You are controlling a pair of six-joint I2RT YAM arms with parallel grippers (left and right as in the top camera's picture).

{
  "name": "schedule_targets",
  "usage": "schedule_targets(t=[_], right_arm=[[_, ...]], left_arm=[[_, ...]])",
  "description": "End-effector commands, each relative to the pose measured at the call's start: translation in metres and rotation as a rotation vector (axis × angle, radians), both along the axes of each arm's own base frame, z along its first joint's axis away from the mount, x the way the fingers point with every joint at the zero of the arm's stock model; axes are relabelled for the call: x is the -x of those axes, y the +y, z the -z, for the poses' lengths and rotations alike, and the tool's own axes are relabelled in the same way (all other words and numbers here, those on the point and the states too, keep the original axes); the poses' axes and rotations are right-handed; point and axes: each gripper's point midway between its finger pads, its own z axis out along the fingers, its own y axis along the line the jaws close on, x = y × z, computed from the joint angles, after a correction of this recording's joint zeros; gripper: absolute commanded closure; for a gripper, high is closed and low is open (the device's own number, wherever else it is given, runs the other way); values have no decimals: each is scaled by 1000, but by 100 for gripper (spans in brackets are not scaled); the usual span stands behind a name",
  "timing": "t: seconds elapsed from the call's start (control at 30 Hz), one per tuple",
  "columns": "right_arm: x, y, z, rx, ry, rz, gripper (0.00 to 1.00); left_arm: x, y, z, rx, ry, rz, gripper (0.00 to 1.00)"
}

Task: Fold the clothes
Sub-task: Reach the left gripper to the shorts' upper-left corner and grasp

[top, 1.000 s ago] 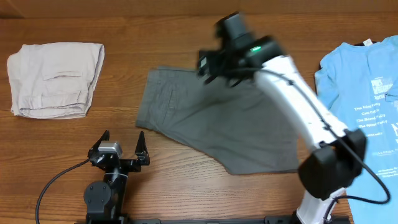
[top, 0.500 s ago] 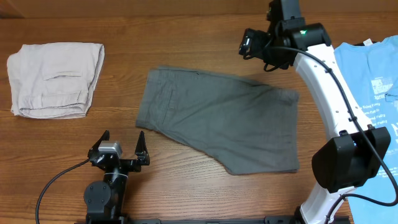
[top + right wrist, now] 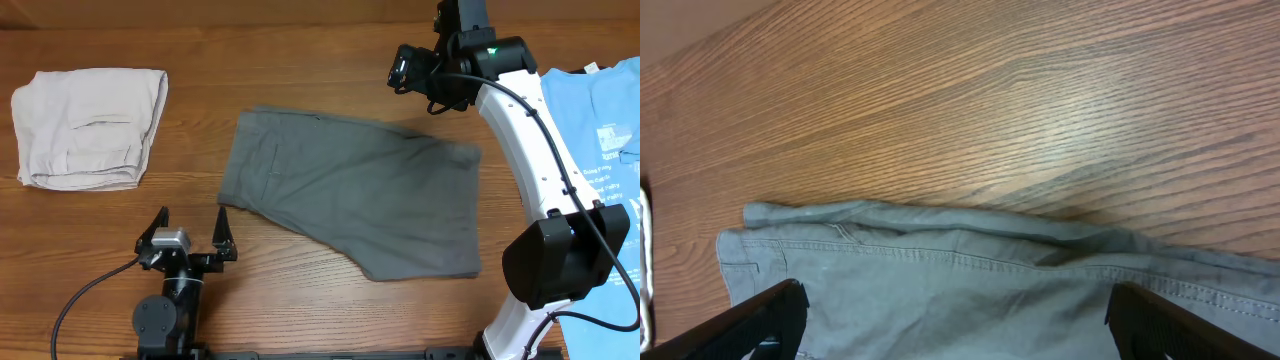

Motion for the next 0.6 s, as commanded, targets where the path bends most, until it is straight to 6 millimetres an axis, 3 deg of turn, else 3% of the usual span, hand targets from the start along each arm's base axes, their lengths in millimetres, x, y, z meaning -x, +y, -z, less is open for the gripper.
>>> schedule_targets(t=[0.0, 0.07, 0.17, 0.37, 0.47, 0.57], right_arm=[[-2, 0, -4, 4, -14, 0, 0], [-2, 0, -4, 4, -14, 0, 0], [-2, 0, -4, 4, -14, 0, 0], [-2, 0, -4, 4, -14, 0, 0], [-2, 0, -4, 4, -14, 0, 0], [-2, 0, -4, 4, -14, 0, 0]], left_arm=[[2, -16, -17, 19, -72, 92, 0], [8, -36, -29, 17, -97, 210, 0], [15, -44, -44, 40, -95, 260, 0], [26, -42, -129, -34, -178, 247, 0], [15, -42, -158, -74, -101, 247, 0], [-10, -44, -178, -106, 44, 264, 0]])
